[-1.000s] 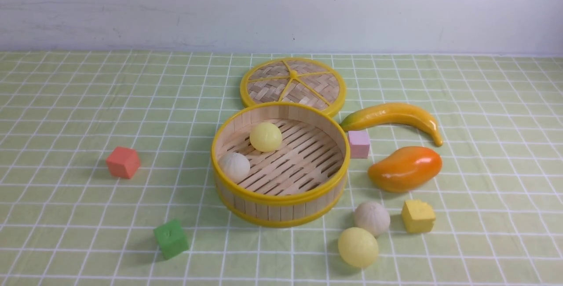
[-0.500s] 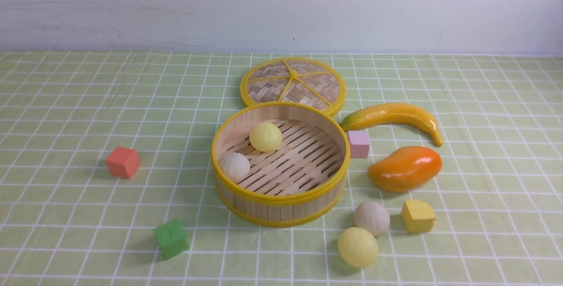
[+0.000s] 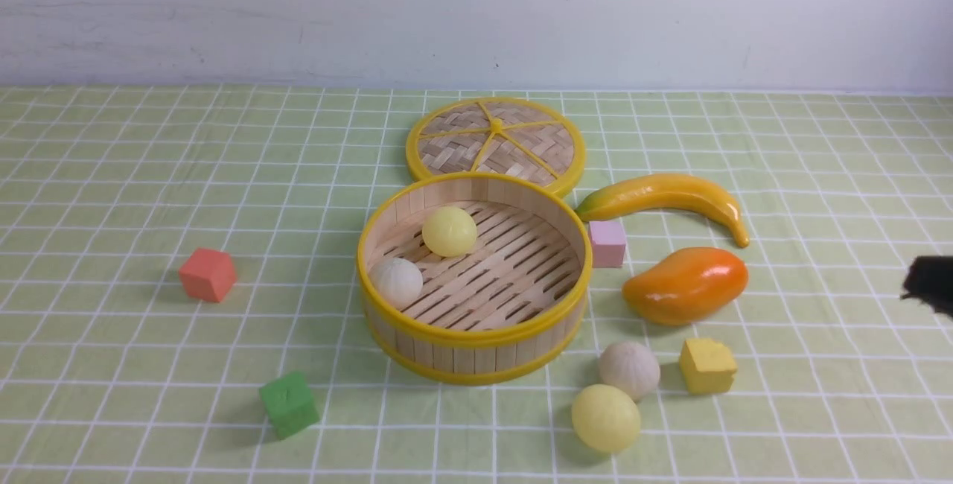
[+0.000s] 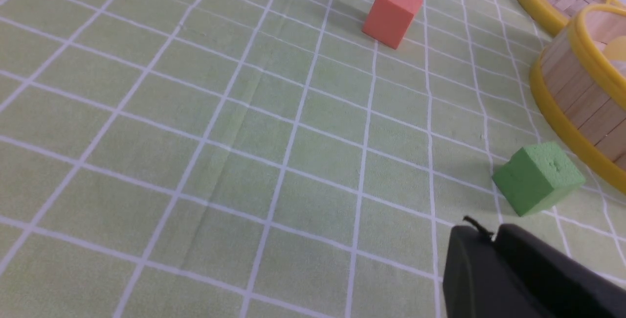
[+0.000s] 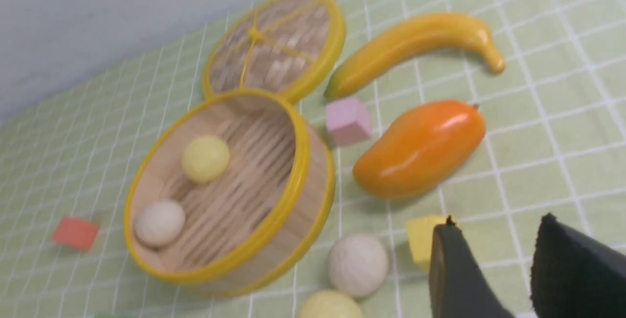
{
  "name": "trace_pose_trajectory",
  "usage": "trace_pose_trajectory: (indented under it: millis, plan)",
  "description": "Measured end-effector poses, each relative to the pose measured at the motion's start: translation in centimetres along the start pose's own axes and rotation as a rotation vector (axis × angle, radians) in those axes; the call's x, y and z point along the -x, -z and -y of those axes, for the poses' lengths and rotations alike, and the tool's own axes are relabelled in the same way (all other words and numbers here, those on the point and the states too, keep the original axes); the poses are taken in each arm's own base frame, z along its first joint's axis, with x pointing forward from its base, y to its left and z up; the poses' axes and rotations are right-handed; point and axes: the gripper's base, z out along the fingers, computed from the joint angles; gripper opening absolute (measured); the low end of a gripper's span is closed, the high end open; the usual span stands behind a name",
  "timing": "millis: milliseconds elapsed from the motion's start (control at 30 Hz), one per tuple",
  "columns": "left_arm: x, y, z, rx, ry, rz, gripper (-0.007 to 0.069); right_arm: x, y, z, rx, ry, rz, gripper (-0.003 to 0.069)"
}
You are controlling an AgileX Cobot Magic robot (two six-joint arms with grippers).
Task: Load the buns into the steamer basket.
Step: Use the right arm to grab a steamed stuffed bun
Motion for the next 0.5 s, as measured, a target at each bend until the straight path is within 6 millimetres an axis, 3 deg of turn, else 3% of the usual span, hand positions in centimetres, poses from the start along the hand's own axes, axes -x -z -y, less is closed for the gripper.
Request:
trace_pose_trajectory:
  millis: [167,400,500]
  plan:
    - [0.0,0.0,0.0,0.0,0.0,0.0,0.0057,-0.7,-2.9,-1.5,0.058,0.115,-0.228,0.0241]
    - [0.0,0.0,0.0,0.0,0.0,0.0,0.0068,2.0,-6.7,-4.3,0.123,0.223,-0.402,0.0241]
    - [0.0,0.0,0.0,0.0,0.0,0.0,0.0071,1.6,-9.0,-6.1,0.177,0.318,-0.518,0.0241]
